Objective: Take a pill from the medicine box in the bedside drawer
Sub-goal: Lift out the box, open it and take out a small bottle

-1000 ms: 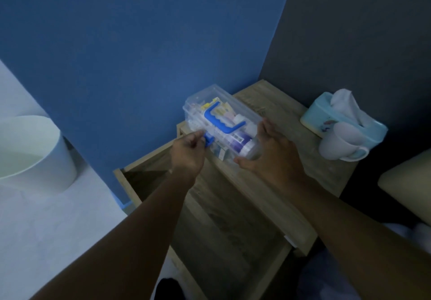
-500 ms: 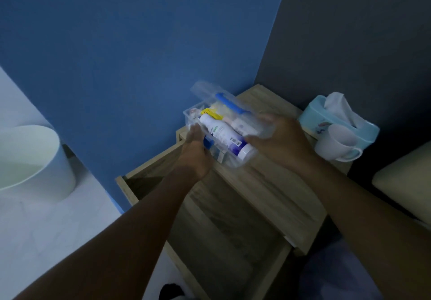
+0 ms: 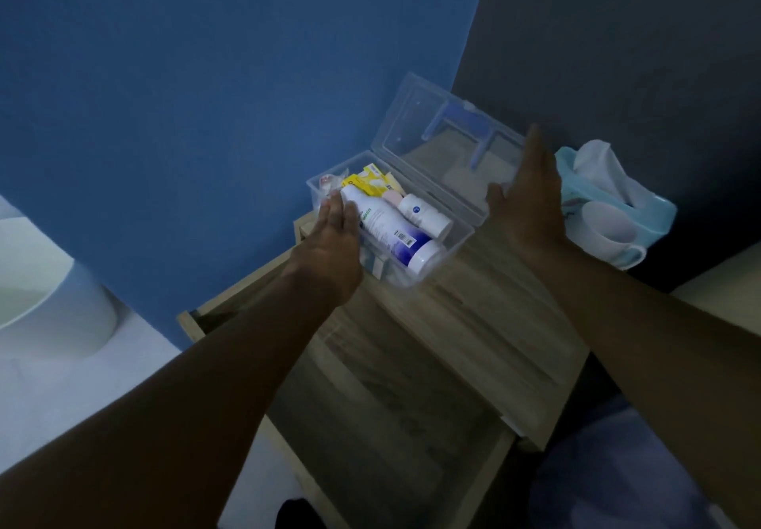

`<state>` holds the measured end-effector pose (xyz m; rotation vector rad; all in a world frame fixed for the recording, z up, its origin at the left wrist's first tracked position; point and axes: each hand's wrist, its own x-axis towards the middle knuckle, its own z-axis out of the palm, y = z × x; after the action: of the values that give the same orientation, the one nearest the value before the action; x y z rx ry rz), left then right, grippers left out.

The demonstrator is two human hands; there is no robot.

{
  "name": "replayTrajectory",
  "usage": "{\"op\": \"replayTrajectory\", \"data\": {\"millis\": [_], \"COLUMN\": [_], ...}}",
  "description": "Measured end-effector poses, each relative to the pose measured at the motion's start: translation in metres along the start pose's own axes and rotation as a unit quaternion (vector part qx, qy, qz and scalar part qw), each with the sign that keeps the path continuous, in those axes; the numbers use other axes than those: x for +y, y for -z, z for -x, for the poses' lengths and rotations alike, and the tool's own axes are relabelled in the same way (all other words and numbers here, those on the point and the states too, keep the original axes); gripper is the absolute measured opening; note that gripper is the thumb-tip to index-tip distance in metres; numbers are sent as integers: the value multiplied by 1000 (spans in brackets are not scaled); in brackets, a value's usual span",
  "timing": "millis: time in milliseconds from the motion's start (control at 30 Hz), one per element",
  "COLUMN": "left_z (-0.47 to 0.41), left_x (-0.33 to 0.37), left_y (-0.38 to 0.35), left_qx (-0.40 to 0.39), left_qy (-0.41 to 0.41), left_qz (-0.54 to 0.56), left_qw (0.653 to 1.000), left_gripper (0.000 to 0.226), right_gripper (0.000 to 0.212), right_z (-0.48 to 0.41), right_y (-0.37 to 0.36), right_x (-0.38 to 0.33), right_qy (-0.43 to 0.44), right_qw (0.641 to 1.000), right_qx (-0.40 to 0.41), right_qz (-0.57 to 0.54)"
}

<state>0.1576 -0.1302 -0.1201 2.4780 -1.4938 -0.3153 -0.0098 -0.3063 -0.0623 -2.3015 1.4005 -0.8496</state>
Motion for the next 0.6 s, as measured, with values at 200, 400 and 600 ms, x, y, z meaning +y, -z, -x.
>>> {"op": "replayTrajectory", "data": {"millis": [200,400,600], "left_z": [-2,-1,3], "left_x": [-2,-6,-6], "left_y": [-7,-7,-6], "left_qx": [37,35,29], "left_qy": [-19,-32,-33], "left_qz": [-34,-52,-54], "left_qw": [999,998,998], "left_gripper": [74,73,73], "right_gripper": [89,69,31], "right_z": [-2,8,-14], "right_y": [-37,-38,-52], "right_x": [23,0,-45], "right_qy": [-95,5,311], "right_qw": [995,996,923], "right_qx": [-37,2,-174], "right_qz": [-3,84,143]}}
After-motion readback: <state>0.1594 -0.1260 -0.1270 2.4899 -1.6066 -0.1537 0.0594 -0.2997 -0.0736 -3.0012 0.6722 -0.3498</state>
